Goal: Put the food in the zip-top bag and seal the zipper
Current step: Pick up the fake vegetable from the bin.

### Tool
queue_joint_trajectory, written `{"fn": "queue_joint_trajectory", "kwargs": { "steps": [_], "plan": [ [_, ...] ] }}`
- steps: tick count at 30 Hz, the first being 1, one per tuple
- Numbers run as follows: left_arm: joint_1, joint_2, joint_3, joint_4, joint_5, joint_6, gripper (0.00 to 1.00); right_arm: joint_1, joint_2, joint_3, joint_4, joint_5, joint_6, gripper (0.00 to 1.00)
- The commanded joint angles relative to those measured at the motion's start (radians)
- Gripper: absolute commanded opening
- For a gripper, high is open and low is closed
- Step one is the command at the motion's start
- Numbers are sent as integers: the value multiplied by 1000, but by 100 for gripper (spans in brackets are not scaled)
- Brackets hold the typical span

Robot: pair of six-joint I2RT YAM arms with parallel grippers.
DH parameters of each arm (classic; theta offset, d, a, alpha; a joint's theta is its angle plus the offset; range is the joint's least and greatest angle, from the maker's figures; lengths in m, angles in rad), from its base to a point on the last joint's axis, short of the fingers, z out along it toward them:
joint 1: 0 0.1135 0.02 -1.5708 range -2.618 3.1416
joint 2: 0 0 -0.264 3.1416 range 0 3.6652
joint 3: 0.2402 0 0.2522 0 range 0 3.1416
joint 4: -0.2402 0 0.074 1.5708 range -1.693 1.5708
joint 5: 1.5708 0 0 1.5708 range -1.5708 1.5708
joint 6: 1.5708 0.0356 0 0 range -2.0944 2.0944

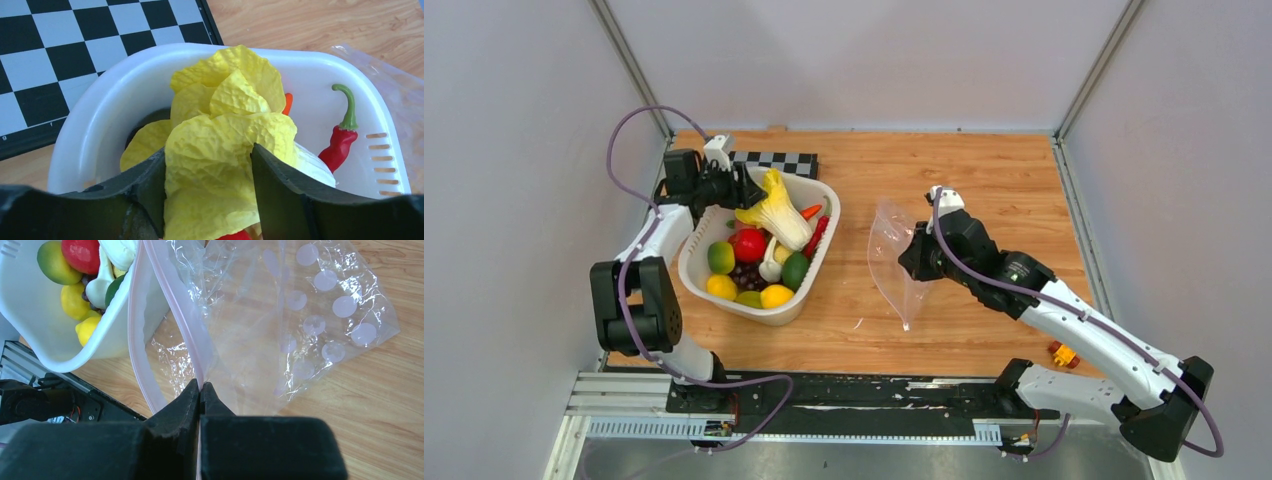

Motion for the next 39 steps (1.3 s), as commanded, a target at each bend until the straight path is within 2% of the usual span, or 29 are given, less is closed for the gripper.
{"fn": "queue_joint_trajectory", "kwargs": {
  "steps": [1,4,8,11,14,23,33,36,39],
  "plan": [
    [-2,-121,-61,-46,31,14,60,-3,-9,-19,41,-9,-18,1],
    [-3,-164,-89,-35,42,2,50,-3,-11,-19,49,-14,-18,1],
    [-3,-216,-94,-46,37,-31,29,-3,-7,-8,44,-3,-28,1],
    [-3,-271,-109,-24,30,-84,9,-3,-7,13,29,46,-25,1],
    [-2,-344,-134,-11,-7,-133,1,-3,-4,46,9,114,1,0],
    [-3,-569,-219,62,-78,-283,0,-3,-36,27,65,148,51,0],
    [-11,-787,-293,220,-130,-600,0,-3,-13,26,68,243,192,0],
    [-49,-858,-297,254,-149,-681,0,-4,-8,23,100,263,211,0],
    [-135,-894,-275,263,-187,-735,0,-3,33,59,87,278,209,0]
  ]
}}
